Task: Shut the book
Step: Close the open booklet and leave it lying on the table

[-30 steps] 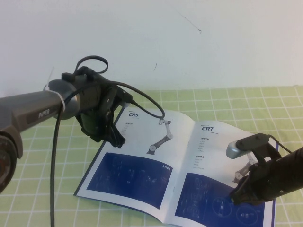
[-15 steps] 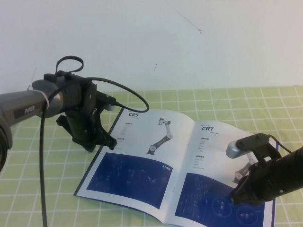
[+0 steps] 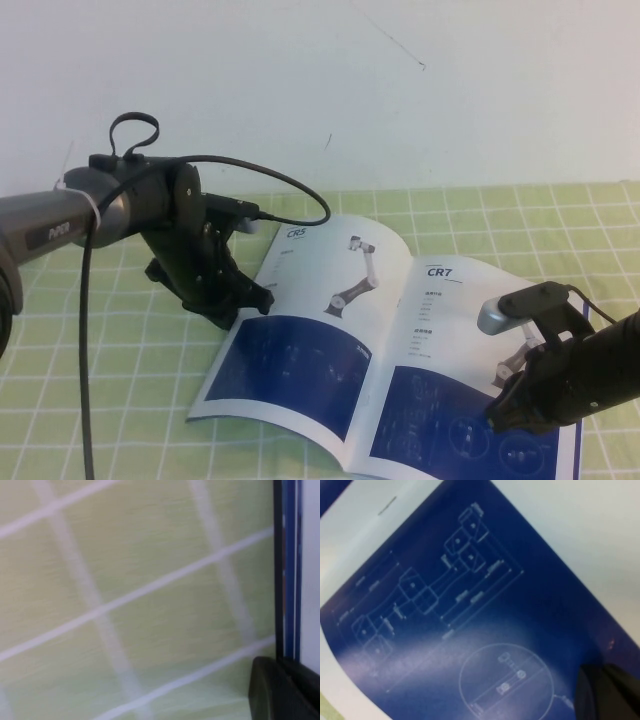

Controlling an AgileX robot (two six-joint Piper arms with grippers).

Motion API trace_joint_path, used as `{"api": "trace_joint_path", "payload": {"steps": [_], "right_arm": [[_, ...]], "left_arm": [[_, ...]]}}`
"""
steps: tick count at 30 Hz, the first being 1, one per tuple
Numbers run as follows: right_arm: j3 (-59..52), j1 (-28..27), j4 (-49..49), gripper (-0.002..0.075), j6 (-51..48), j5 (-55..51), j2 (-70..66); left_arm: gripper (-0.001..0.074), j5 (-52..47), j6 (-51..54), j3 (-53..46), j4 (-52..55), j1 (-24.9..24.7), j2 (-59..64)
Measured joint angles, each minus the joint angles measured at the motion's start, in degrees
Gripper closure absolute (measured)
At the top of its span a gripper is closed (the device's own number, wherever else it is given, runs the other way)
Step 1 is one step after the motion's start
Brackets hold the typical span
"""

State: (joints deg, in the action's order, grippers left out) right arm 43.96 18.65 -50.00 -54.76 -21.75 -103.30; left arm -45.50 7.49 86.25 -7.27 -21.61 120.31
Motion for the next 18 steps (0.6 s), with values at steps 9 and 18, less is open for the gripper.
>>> {"api": "trace_joint_path", "payload": {"steps": [9, 18], "right_arm": [[0.0, 0.0, 0.0, 0.0729, 0.0, 0.1, 0.0], [-0.8, -0.3, 5.1, 0.0729, 0.0, 1.0, 4.5]], "left_arm": [[0.0739, -4.7, 23.4, -0.1, -36.5, 0.0, 2.4], [0.0739, -18.5, 40.6, -0.1, -66.9, -0.1, 2.3]]}}
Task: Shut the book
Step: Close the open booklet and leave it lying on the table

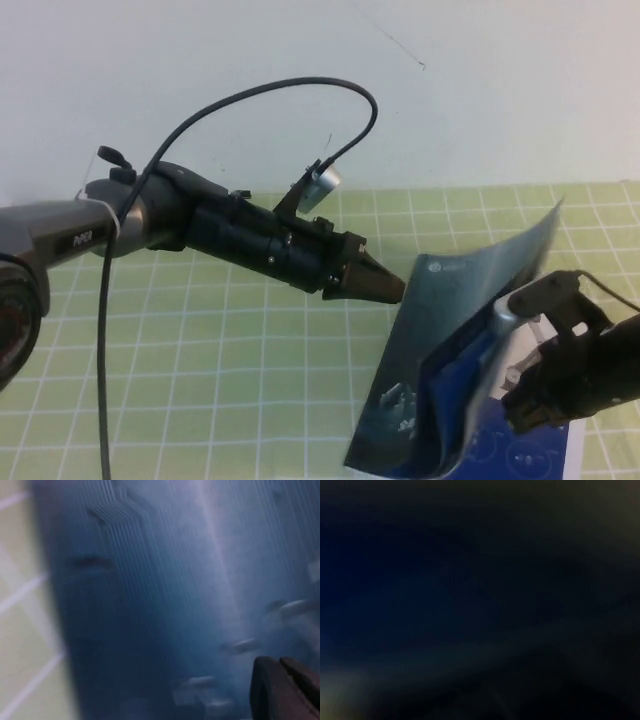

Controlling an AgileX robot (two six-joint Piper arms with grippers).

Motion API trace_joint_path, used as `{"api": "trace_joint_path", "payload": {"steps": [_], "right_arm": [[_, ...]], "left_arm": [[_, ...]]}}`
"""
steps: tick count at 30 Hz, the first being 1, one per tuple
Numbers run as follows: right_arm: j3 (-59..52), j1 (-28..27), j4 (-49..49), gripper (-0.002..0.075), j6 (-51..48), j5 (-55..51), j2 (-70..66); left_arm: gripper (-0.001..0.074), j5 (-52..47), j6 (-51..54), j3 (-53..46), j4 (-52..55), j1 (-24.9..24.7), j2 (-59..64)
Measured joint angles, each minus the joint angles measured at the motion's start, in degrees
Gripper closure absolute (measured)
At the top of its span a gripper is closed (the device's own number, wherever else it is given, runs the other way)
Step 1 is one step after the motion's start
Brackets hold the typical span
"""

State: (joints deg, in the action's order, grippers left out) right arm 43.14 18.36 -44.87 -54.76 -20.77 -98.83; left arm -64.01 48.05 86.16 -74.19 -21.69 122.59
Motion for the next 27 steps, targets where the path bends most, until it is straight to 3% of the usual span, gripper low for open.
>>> {"api": "trace_joint_path", "payload": {"steps": [4, 8, 12, 16, 22, 27], "right_arm": [[0.0, -0.9, 9.5, 0.0729, 2.6, -3.6, 7.1], [0.5, -1.4, 29.3, 0.0729, 15.3, -12.0, 15.2], [1.5, -1.6, 51.1, 0.0729, 33.6, -21.9, 23.2], [1.7, -1.8, 65.0, 0.0729, 44.8, -29.5, 32.3], [1.7, -1.9, 67.1, 0.0729, 50.0, -31.5, 48.0], [-2.8, -1.9, 63.4, 0.0729, 52.0, -27.2, 61.3]], "left_arm": [[0.0739, -2.6, 3.2, 0.0, -3.7, 0.0, -0.9], [0.0739, -2.7, 4.0, 0.0, -2.9, 0.0, -2.9], [0.0739, -1.2, 3.8, 0.0, 4.1, -0.1, -7.6], [0.0739, 4.6, -0.4, 0.0, 18.5, -0.1, -15.3], [0.0739, 14.0, -7.7, -2.2, 35.9, -0.1, -28.4], [0.0739, 24.1, -13.4, -8.0, 46.0, -0.1, -40.7]]}}
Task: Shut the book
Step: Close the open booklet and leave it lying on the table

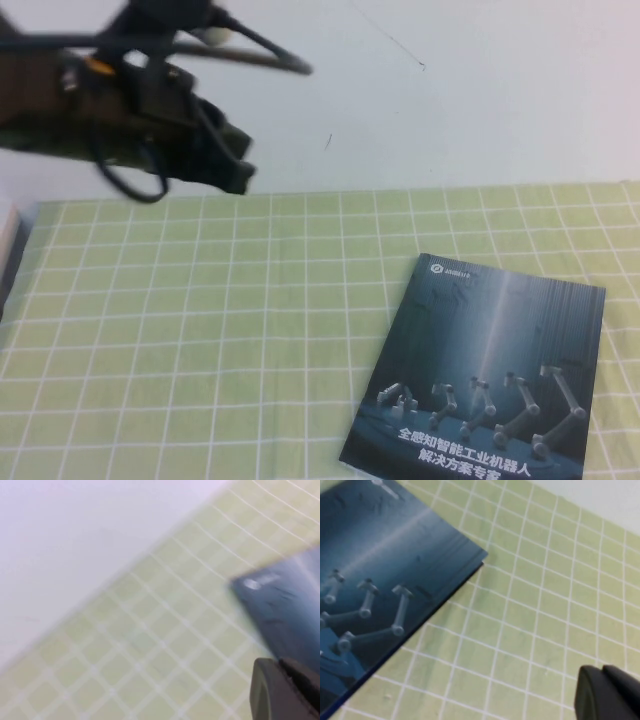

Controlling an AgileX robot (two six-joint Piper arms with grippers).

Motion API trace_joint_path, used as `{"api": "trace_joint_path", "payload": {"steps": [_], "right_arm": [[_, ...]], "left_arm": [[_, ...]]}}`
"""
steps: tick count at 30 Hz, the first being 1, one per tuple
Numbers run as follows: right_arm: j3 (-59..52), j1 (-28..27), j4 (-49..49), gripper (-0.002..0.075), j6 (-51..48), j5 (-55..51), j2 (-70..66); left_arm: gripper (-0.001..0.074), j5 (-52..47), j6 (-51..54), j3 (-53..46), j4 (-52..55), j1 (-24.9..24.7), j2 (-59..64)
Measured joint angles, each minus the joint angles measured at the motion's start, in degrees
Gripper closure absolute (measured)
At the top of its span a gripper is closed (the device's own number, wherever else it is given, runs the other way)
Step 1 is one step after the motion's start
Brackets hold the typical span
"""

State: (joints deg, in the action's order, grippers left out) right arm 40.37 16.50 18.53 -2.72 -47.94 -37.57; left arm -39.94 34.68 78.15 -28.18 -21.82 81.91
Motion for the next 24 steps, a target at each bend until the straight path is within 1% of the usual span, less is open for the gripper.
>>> {"api": "trace_joint_path", "payload": {"steps": [4, 10, 13, 15, 17, 20, 24], "right_arm": [[-7.8, 0.0, -4.6, 0.0729, 0.4, 5.0, 9.8], [-18.9, 0.0, -8.0, 0.0729, 0.6, 9.4, 21.1], [-21.2, 0.0, -8.6, 0.0729, 0.7, 11.0, 23.6], [-21.8, 0.0, -10.2, 0.0729, 0.9, 11.1, 24.6], [-22.1, 0.0, -11.4, 0.0729, 1.0, 11.1, 24.7], [-22.1, 0.0, -12.0, 0.0729, 1.0, 11.1, 24.7], [-22.1, 0.0, -12.1, 0.0729, 1.0, 11.1, 24.7]], "left_arm": [[0.0739, 9.0, -1.6, -9.5, 3.9, 0.0, -9.0], [0.0739, 26.1, -2.5, -29.3, 4.5, 0.1, -22.7], [0.0739, 34.8, -2.2, -40.0, 4.5, 0.1, -27.7], [0.0739, 39.1, -1.3, -45.1, 4.5, 0.1, -30.5], [0.0739, 41.3, -0.7, -49.4, 4.5, 0.1, -32.5], [0.0739, 41.9, -0.5, -53.2, 4.5, 0.1, -33.9], [0.0739, 41.8, -0.5, -54.9, 4.5, 0.1, -34.2]]}}
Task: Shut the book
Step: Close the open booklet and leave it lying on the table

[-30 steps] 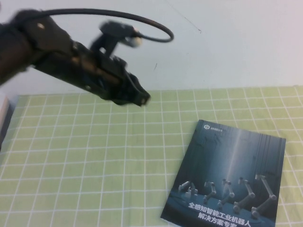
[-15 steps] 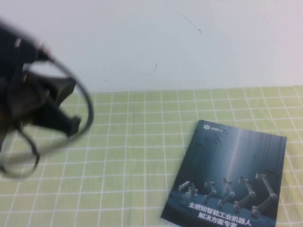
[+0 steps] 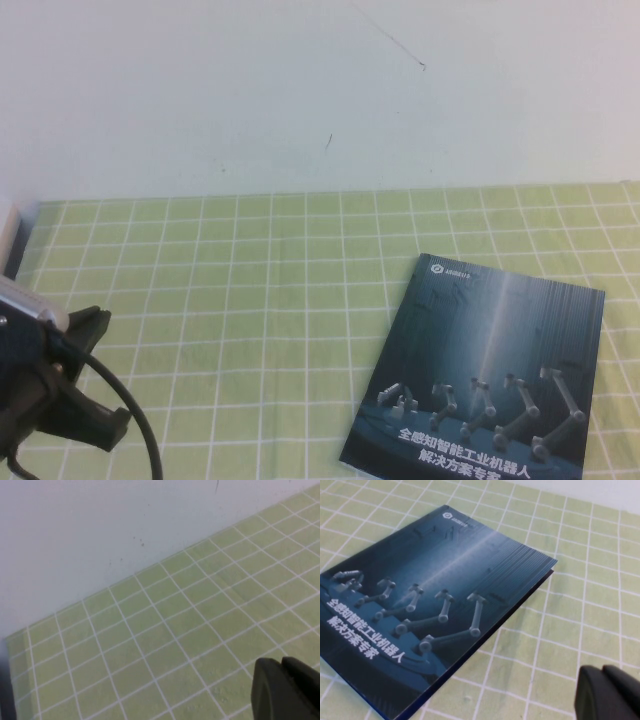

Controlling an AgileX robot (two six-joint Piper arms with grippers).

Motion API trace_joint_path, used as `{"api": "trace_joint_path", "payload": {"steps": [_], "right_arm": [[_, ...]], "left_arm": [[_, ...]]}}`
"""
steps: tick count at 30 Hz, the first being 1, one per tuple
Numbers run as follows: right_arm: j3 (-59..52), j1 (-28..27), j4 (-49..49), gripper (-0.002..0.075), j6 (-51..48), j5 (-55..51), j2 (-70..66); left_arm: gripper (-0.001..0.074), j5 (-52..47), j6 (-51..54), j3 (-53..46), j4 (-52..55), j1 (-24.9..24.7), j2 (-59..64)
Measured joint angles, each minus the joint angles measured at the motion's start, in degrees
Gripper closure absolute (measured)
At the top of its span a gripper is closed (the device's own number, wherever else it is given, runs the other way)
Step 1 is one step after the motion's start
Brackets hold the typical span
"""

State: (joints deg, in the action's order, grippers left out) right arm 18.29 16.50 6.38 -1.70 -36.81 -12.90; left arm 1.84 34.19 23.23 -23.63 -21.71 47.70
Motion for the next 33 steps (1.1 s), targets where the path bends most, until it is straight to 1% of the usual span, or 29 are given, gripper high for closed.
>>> {"api": "trace_joint_path", "payload": {"steps": [13, 16, 21, 29, 31, 33], "right_arm": [[0.0, 0.0, -0.3, 0.0729, 0.0, 0.0, 0.0], [0.0, 0.0, -0.7, 0.0729, 0.0, 0.0, 0.0], [0.0, 0.0, -0.9, 0.0729, 0.0, 0.0, 0.0], [0.0, 0.0, -0.9, 0.0729, 0.0, 0.0, 0.0], [0.0, 0.0, -0.9, 0.0729, 0.0, 0.0, 0.0], [0.0, 0.0, -0.9, 0.0729, 0.0, 0.0, 0.0]], "left_arm": [[0.0739, -8.1, 0.0, -0.1, -1.3, -0.1, 1.3], [0.0739, -9.2, -0.1, -1.0, -1.3, -0.1, -1.3], [0.0739, -8.6, -0.1, -6.2, -1.3, 4.0, -11.7], [0.0739, -5.4, 0.0, -21.4, -1.3, 13.9, -35.3], [0.0739, -6.0, 0.1, -24.0, -1.2, 15.7, -40.7], [0.0739, -9.1, 0.2, -24.4, -0.6, 17.4, -46.1]]}}
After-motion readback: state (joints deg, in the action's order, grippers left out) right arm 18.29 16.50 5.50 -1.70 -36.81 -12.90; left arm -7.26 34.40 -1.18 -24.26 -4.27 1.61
